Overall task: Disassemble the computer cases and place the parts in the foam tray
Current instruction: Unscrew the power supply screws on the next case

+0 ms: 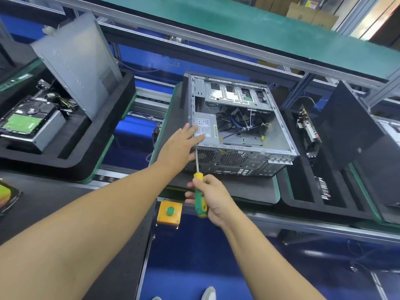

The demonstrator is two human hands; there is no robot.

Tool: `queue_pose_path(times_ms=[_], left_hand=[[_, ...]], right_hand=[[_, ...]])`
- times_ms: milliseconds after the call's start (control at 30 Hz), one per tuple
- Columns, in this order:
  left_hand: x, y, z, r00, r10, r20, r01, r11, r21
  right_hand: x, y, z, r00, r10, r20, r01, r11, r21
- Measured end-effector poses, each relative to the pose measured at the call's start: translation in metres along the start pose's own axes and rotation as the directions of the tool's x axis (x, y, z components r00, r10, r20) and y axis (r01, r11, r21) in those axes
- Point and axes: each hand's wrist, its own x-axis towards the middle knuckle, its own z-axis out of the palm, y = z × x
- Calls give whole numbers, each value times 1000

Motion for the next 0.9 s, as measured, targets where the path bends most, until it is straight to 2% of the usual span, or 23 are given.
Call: queue_pose_path(times_ms=[100, 133, 167, 233, 267, 333, 367, 433, 500, 567, 633, 767, 900], left_hand=[[0, 0, -1, 1000, -5, 5, 5, 1000, 14], [0, 0, -1, 1000, -6, 7, 5, 1000, 24], [-1, 0, -1, 1000, -3, 6, 2, 1000, 29], [-1, -1, 0, 1000, 6, 2, -6, 1000, 29], [-1, -1, 0, 1000, 7, -2, -7, 1000, 28], [0, 0, -1, 1000, 2, -9, -1, 999, 32], [0, 0, -1, 1000, 1, -8, -1, 999, 37], [0, 0, -1, 1000, 5, -6, -5, 999, 42], [0, 0, -1, 1000, 6, -1, -6, 999, 40], [0, 0, 0, 1000, 2, -4, -2, 1000, 22], [0, 0, 0, 1000, -4, -7, 4, 1000, 9], [1, 0, 1, 1000, 1, -16, 0, 1000, 3], [1, 0, 1, 1000, -9, -11, 9, 1000, -20]], right_hand=[[2, 10, 6, 962, -192, -193, 96, 902, -421], [2, 11, 7, 957, -212, -200, 98, 880, -464], [2, 10, 8, 968, -171, -182, 80, 903, -423], [-1, -1, 10, 998, 46, -47, -51, 993, -110], [-3, -7, 7, 987, 143, 71, -147, 988, 43], [-5, -13, 0, 941, 223, 255, -275, 942, 193], [-5, -13, -2, 934, 215, 284, -281, 935, 217], [-7, -8, -4, 954, 155, 256, -215, 950, 226], [-7, -1, -1, 992, 59, 110, -71, 991, 111], [-3, 3, 3, 994, -67, -89, 59, 994, -93], [-1, 1, 5, 982, -109, -153, 78, 978, -196], [-5, -9, 7, 996, 84, -23, -83, 995, 48], [-6, -25, 5, 975, 190, 117, -209, 960, 184]])
